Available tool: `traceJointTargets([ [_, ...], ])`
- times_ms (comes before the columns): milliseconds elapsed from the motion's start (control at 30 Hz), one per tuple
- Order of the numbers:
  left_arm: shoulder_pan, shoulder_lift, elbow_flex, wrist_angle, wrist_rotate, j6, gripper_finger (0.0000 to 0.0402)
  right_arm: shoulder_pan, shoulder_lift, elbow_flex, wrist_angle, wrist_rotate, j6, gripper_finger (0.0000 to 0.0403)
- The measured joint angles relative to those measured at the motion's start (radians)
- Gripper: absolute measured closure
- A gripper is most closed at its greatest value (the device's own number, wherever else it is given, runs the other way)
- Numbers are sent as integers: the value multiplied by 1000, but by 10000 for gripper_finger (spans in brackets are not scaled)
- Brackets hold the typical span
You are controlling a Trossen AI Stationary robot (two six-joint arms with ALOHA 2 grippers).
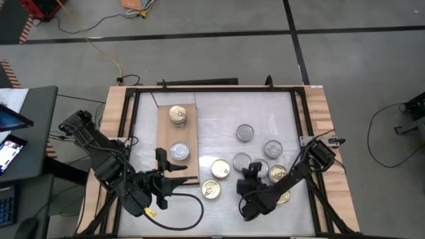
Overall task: Stack canned seafood by type on shelf
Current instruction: Stack the green tuna can on top of the other green tuna can on the shelf
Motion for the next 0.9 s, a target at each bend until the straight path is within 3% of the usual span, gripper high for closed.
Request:
traceJointTargets([
  [200, 0, 0, 0, -1, 0, -2, 229, 4, -10, 9, -18, 10, -7, 355],
  [367, 0, 0, 0, -1, 0, -3, 229, 2, -138, 39, -35, -30, 23, 347],
  [633, 0, 0, 0, -1, 6, -3, 229, -106, -300, 38, -114, -138, 22, 257],
  [767, 0, 0, 0, -3, 30, -20, 229, -226, -327, -11, -91, -243, -48, 236],
  [900, 0, 0, 0, -15, 33, -30, 229, -332, -362, -116, 79, -407, -193, 243],
])
